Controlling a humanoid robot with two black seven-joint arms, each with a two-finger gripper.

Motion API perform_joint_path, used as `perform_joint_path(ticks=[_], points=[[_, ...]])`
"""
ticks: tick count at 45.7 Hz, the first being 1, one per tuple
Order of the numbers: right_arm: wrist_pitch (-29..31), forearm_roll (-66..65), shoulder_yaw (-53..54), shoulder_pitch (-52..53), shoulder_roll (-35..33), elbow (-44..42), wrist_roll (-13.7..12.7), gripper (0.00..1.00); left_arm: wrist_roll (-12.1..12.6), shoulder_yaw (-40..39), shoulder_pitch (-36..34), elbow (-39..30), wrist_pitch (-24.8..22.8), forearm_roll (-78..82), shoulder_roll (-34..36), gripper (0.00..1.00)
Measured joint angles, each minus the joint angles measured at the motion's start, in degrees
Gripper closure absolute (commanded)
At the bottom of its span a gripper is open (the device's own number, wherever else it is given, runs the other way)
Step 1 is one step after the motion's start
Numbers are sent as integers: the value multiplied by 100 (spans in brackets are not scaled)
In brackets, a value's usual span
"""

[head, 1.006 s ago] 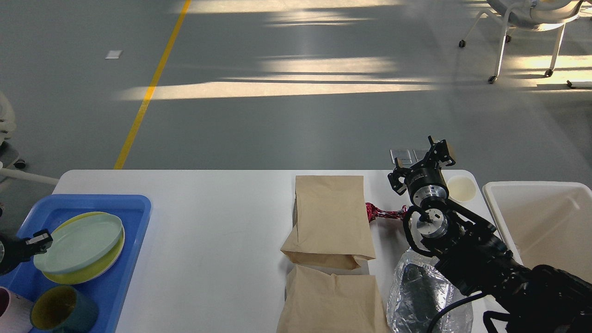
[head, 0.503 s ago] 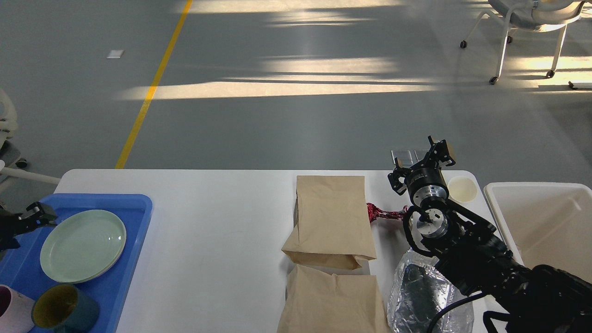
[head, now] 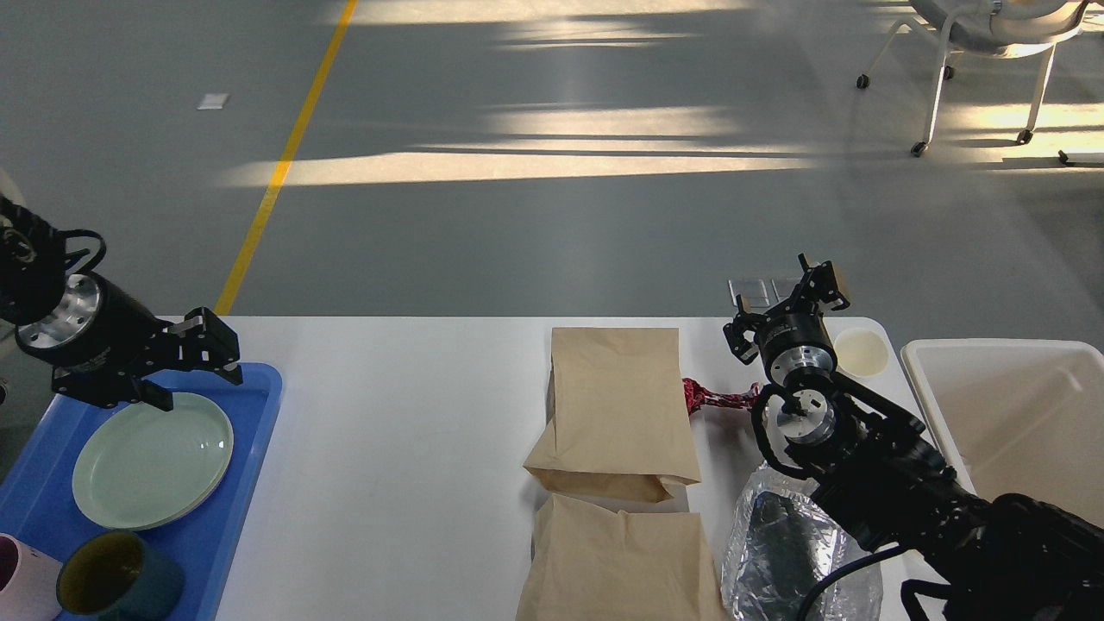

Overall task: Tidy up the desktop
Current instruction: 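Open the left gripper and raise the left arm away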

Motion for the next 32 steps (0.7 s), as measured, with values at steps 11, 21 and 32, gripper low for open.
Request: perform_joint_path(ticks=[11,21,32], points=[[0,0,0,0,0,-2,0,0,-57,-7,-1139,-163,-1072,-32,-847,23],[0,0,0,0,0,-7,0,0,-81,-20,-2678,-268,-1699,-33,-1175,23],[0,0,0,1,0,-6,0,0,-89,-21,-4304,-313,-1712,-33,-1174,22]])
